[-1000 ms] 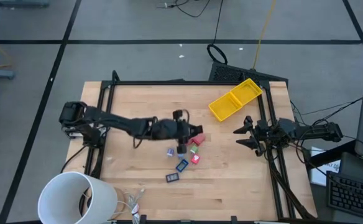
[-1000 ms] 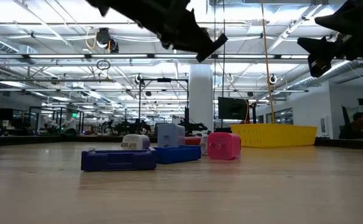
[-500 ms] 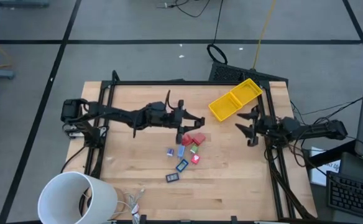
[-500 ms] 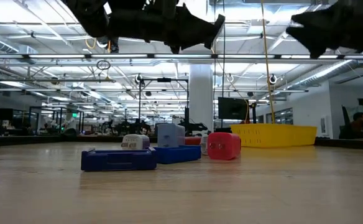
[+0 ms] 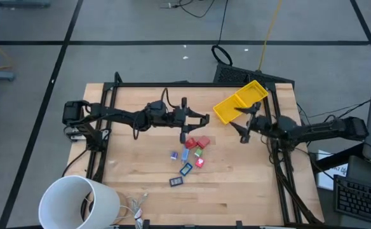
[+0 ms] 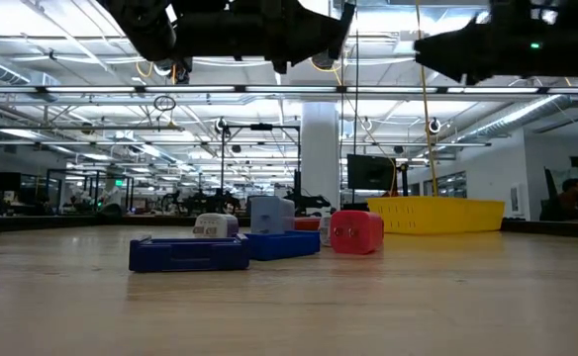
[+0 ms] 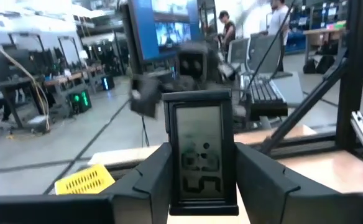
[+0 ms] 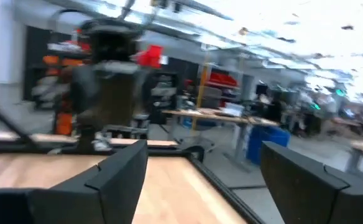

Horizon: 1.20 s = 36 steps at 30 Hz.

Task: Pick & Place Office items
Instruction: Put the black digital clock into the right yellow bin

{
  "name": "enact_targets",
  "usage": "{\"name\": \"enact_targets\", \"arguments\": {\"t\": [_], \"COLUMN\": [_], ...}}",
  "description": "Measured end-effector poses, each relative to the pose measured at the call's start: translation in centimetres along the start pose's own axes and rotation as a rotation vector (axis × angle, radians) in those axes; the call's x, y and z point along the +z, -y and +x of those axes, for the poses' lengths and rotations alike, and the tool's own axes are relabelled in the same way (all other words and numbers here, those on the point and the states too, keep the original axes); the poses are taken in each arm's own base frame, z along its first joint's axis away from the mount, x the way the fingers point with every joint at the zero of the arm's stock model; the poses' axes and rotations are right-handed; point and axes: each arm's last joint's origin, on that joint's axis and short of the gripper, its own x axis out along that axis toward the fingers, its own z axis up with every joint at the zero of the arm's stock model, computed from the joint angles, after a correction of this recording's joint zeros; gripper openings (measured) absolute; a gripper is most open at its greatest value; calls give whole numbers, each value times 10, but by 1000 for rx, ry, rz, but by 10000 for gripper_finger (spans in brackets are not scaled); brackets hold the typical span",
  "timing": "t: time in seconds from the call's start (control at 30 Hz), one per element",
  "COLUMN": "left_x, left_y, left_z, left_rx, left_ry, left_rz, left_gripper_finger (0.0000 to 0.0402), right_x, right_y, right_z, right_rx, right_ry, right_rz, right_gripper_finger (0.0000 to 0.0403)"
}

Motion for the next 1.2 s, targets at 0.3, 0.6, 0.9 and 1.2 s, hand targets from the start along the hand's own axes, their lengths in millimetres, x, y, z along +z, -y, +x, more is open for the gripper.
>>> {"name": "enact_targets", "arguments": {"t": [0.3,0.6,0.9,1.2], "left_x": [-3,-5,-3,-3], "left_y": [-6,-26,-30,-28], "left_z": [-1,-5,-6,-6], "left_rx": [28,101,84,76], "left_ry": [-29,-27,2,-3], "left_rz": [53,53,68,50], "left_gripper_finger": [136,164,136,160], "right_x": [1,0,-8,-5], "right_y": [5,3,8,11], "right_z": [65,85,106,113], "right_rx": [266,289,329,365], "right_ry": [-49,151,126,134], "right_rz": [160,97,62,98], "right_gripper_finger": [293,294,292,284]}}
